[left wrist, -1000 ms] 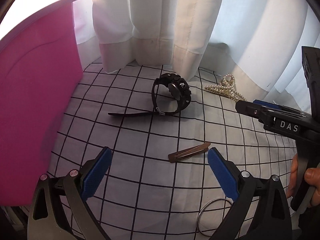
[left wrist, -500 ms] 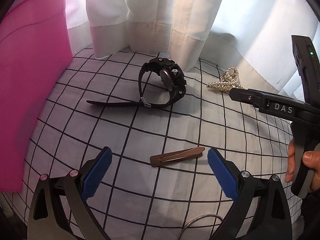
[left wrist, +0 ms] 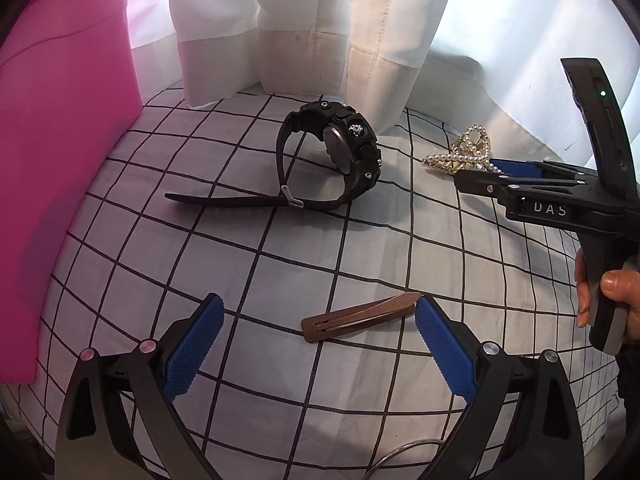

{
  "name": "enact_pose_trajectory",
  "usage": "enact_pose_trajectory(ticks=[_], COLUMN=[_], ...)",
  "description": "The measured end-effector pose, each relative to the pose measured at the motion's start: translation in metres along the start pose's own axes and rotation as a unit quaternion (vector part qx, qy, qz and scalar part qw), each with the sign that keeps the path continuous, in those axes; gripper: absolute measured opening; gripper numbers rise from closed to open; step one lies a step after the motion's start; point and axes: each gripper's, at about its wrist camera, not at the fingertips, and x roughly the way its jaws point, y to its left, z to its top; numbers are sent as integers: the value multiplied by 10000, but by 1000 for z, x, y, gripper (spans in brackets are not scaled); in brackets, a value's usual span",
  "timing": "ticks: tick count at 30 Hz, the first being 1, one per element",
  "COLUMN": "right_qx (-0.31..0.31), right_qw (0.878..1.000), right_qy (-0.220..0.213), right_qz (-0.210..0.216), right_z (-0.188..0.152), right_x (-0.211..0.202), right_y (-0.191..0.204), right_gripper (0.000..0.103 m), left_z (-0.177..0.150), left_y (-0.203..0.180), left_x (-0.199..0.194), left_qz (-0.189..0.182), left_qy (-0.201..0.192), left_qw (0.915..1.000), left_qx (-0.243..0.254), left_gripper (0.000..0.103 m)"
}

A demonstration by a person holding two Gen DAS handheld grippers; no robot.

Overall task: Organize jewelry
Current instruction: 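Grasp the pearl hair clip with the right tool while the left tool grasps the brown clip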

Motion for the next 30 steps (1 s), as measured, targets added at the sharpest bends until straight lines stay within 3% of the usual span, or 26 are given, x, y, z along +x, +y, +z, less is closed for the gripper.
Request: enact_pose_trajectory(ticks=[8,15,19,23,24,25,26,27,28,30], right_qx=[94,-298,-205,-98,-90,-58,-11,59,142,291], right_qw=[9999,9990,9992,9994,9992,9992,9990,9987,9985,9981], right_qy=[-41,-107,-145,-149,-169,-200,-232,-256,-276,-278], right_qz=[-4,-306,-295,-308,-347,-353,-394,-426,-447,-456], right_z=[-3,-1,2,0,-2,-3,-3,-4,-5,-7], right_x=[8,19,22,21,19,17,16,14,12,9], right_y=[-4,16,17,18,18,18,19,17,16,12], right_gripper=[64,81,82,80,75,66,61,48,33,24], left_z=[0,2,-1,-5,-5,-6,-7,-8,-8,-12], left_y=[-19,-30,-38,-33,-30,-29,-25,-24,-24,-21], left_x=[16,23,23,13,11,10,8,6,5,2], left_qz=[113,385,462,414,375,323,278,276,221,186], left_qy=[144,53,13,-105,-120,-131,-139,-134,-116,-110], left_qw=[9996,9984,9979,9980,9983,9985,9986,9984,9984,9982], left_qx=[196,403,460,461,437,426,437,478,511,564], left_gripper=[95,95,92,63,56,52,38,20,14,14])
